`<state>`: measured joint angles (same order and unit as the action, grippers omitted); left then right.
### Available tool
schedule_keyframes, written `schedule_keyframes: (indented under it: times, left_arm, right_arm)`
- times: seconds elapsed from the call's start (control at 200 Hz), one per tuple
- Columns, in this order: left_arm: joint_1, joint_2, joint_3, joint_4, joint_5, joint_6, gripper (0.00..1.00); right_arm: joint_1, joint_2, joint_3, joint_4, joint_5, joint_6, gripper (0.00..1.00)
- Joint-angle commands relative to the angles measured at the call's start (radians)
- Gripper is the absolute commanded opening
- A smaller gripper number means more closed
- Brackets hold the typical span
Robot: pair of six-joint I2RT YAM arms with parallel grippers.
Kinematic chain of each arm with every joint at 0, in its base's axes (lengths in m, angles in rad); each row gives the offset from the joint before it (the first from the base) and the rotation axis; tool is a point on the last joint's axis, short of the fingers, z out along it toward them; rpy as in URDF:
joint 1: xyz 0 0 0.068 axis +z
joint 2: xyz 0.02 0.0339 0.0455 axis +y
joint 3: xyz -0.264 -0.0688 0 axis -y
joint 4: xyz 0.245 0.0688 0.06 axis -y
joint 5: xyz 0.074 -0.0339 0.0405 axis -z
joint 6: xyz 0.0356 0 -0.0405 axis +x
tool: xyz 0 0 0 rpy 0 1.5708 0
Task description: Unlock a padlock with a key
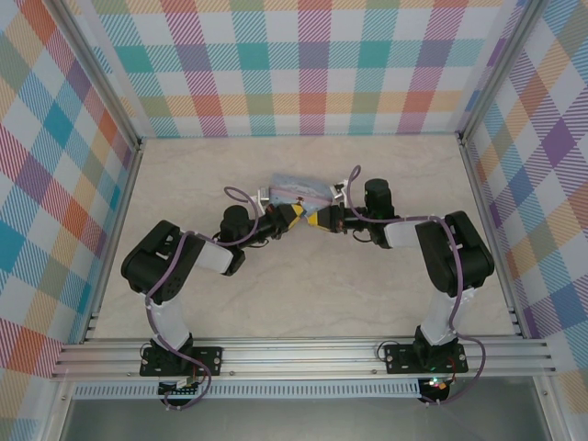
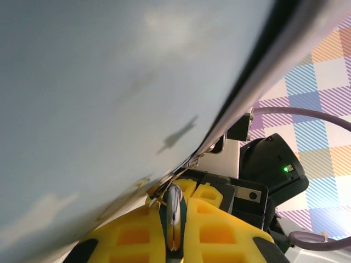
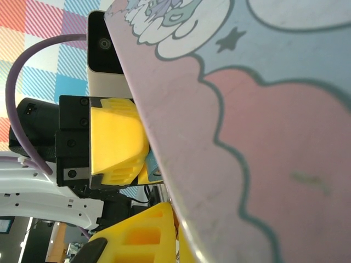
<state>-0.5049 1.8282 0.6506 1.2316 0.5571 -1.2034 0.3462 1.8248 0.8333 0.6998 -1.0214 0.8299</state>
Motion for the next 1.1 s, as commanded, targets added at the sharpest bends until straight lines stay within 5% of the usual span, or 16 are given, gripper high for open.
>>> schedule_keyframes:
  times: [0.0, 0.39, 0.605, 1.1]
  left_arm:
    - [-0.044, -0.061, -0.017, 0.045, 0.199, 0.032, 0.0]
    - [-0.044, -0.035, 0.014, 0.046, 0.171, 0.027, 0.0]
    - [-0.05, -0.028, 0.019, 0.086, 0.127, -0.007, 0.0]
    - [-0.072, -0.036, 0.034, 0.085, 0.14, -0.02, 0.0]
  right_arm:
    - [-0.042, 0.013, 0.066, 0.121, 0.051, -0.023, 0.07]
    - [0.01, 0.009, 0.063, 0.037, 0.063, -0.077, 0.06]
    - [0.035, 0.089, 0.03, 0.218, 0.093, 0.034, 0.06]
    - [0.05, 0.143, 0.059, 0.32, 0.107, 0.084, 0.06]
